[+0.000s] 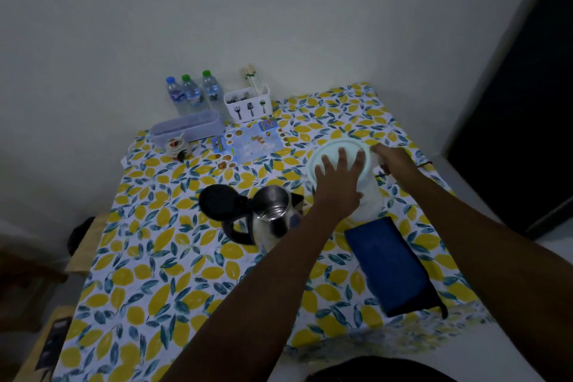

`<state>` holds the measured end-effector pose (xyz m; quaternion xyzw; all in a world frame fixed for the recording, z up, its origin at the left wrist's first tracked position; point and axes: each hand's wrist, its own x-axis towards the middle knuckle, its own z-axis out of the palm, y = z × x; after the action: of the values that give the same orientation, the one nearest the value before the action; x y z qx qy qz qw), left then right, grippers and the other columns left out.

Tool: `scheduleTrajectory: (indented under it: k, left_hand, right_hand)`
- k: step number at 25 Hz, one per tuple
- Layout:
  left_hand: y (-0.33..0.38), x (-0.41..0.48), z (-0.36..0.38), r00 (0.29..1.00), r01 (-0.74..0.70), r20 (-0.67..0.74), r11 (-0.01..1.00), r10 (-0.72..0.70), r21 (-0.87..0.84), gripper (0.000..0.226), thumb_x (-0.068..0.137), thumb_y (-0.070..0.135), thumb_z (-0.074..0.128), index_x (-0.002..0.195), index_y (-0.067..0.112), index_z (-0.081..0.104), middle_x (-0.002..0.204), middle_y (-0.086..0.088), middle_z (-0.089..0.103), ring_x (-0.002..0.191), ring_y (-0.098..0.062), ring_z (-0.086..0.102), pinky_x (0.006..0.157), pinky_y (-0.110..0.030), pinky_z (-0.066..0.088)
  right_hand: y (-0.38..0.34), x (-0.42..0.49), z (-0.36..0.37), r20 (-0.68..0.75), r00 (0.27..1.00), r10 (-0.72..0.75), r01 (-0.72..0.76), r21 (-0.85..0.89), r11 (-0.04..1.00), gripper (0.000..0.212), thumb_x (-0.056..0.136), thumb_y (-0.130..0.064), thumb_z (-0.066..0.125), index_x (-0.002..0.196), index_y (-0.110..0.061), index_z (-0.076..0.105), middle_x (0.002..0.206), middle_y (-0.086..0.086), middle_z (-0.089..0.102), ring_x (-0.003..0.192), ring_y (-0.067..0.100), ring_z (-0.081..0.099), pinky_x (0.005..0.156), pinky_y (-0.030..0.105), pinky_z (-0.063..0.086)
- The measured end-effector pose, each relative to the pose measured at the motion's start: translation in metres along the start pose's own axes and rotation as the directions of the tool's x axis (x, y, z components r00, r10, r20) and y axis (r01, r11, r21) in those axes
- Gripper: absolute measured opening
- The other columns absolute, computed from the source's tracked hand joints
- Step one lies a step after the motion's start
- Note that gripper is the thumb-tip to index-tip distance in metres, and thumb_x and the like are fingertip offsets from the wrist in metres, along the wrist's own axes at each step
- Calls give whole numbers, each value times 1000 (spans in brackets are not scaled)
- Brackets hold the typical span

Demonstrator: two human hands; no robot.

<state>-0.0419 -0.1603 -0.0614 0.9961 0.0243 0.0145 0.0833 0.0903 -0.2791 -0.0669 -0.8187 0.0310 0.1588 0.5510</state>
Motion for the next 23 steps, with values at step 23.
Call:
scheduleTrajectory:
  k: [23]
  left_hand:
    - [133, 174, 67, 971, -175, 183, 978, 153, 112, 92, 87, 46, 62, 151, 12, 6, 162, -16, 6, 144, -47, 10, 115, -57, 20]
  right_hand:
    - [89, 145, -141, -103, 985, 138, -88, 390, 917, 25, 85, -22, 55, 64, -9, 59, 47, -3, 48, 36, 4, 40, 37, 16, 33]
